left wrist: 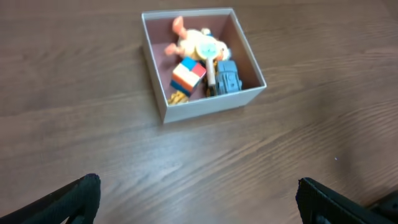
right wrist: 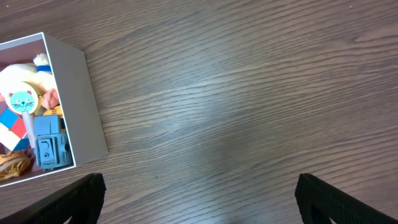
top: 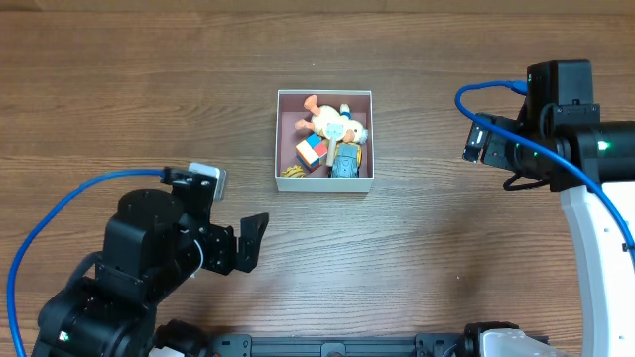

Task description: Pack container

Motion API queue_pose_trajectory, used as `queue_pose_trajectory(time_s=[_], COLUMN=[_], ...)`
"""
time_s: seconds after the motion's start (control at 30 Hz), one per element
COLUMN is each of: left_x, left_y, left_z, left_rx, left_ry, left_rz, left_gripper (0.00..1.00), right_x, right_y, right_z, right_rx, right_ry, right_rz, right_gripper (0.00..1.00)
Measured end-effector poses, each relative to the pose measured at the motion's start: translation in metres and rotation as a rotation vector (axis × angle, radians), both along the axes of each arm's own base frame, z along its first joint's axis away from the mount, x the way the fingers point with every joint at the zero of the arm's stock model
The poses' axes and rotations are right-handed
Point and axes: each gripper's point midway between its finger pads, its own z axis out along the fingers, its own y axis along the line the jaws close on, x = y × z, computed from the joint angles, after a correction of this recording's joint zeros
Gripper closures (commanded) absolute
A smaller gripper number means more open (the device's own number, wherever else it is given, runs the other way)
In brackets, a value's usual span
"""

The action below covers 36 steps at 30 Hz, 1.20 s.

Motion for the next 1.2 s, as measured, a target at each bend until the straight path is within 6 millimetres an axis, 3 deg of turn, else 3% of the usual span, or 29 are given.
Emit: queue_pose_trajectory(time_s=[0.17,0.33,0.5,0.8,1.2], left_x=[0.015,0.037,0.054,0.04,0.038], left_y=[-0.007,-0.012,0.003,0.034,0.052], left_z=[-0.003,-0.041,-0.068,-0.107,-0.09], left_rx=[0.047,0.072,0.017,-0.021,0.017], left_ry=[-0.087,-0.132,-0.258,-0.397,-0.65], left_rz=[-0.067,-0.09,-0.032,0.051,0.118], left_gripper=[0.0,0.0,0.0,0.0,0.0], right_x=[0.0,0.0,0.0,0.0,0.0], right_y=[0.0,0.0,0.0,0.0,0.0], right_z=[0.0,0.0,0.0,0.0,0.0], right_rx=[0.0,0.0,0.0,0.0,0.0], right_ry=[0.0,0.0,0.0,0.0,0.0], right_rz=[0.0,-0.001,-0.001,0.0,0.0], right_gripper=[0.0,0.0,0.0,0.0,0.0])
